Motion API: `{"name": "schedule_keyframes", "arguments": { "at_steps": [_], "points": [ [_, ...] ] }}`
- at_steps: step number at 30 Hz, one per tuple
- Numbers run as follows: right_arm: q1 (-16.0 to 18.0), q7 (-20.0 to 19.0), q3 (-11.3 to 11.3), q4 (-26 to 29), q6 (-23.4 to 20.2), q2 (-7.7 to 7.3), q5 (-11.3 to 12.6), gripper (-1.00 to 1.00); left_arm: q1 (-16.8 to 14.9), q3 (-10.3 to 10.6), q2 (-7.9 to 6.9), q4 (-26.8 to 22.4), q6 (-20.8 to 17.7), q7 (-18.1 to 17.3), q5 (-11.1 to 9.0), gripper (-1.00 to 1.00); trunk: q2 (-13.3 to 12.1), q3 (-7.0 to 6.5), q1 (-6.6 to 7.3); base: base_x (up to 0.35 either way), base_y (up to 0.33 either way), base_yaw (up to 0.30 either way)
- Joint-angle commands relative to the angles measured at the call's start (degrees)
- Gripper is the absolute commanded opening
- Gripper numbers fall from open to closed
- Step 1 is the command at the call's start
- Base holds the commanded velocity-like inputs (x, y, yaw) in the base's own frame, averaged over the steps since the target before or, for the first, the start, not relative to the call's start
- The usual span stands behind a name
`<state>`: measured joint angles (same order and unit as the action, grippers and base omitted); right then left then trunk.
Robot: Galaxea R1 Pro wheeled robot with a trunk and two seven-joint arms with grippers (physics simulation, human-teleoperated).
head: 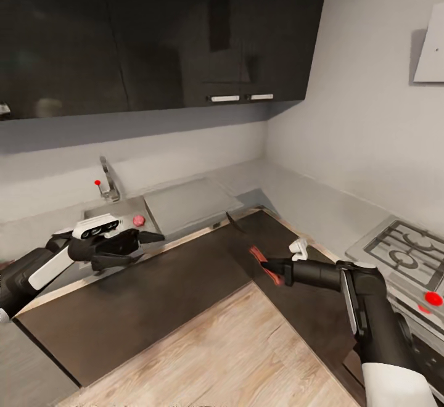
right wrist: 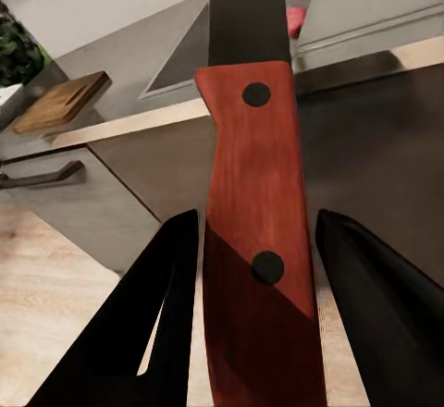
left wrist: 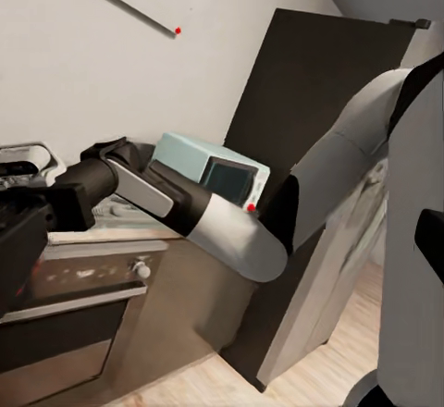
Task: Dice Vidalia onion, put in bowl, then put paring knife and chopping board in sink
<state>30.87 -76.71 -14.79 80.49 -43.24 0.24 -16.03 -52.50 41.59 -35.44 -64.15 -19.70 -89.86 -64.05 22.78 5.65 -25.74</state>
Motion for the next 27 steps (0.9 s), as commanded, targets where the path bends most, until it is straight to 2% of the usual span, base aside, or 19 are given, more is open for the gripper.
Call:
{"name": "schedule_keyframes", "arguments": {
  "at_steps": [1,12,27],
  "points": [
    [0.1,-0.7,-0.1,0.1,-0.7,0.03,-0.4,-1.0,-0.2,0.3,-0.01,0.1,-0.6,-0.1,-0.5,1.0,0.1,0.19,-0.04,0.0,0.0,0.266],
    [0.1,-0.6,-0.2,-0.1,-0.9,0.02,-0.1,-1.0,-0.2,0.3,0.11,2.1,-0.6,-0.1,-2.2,1.0,0.1,0.82,-0.04,0.0,0.0,0.26],
    [0.1,-0.1,-0.2,-0.7,-1.5,0.03,-0.1,-1.0,-0.1,0.3,0.08,2.7,-0.7,-0.1,-2.5,1.0,0.1,1.77,-0.04,0.0,0.0,0.239]
  ]
}}
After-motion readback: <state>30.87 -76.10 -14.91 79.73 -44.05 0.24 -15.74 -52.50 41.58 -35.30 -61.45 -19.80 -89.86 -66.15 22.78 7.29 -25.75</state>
